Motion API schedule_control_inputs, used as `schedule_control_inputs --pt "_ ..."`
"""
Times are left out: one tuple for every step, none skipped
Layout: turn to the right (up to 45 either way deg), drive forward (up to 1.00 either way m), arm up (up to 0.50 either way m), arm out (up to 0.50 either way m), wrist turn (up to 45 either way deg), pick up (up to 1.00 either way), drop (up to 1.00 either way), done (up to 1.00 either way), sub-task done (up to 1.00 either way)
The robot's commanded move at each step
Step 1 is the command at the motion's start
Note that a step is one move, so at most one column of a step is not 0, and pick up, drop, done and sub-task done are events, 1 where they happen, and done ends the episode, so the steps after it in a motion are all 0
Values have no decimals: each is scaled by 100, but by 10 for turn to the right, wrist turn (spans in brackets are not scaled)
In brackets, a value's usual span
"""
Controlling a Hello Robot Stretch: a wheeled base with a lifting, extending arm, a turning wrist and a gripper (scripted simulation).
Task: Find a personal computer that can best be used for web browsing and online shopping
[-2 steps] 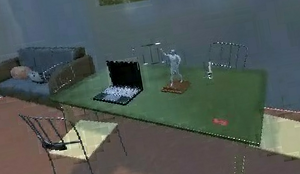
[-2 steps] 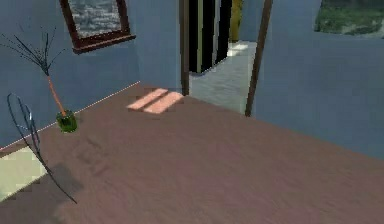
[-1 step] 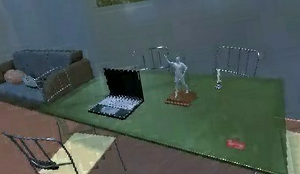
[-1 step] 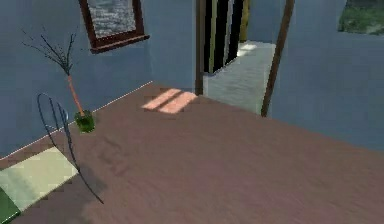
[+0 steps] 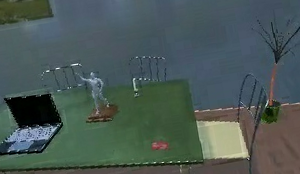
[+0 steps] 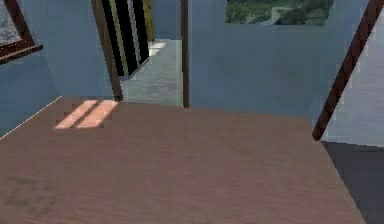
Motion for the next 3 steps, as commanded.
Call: schedule_control_inputs --pt "0 20 0 0 0 0 0 0 0" --pt "-390 0 0 0 0 0 0 0 0" --pt "0 0 0 0 0 0 0 100 0"
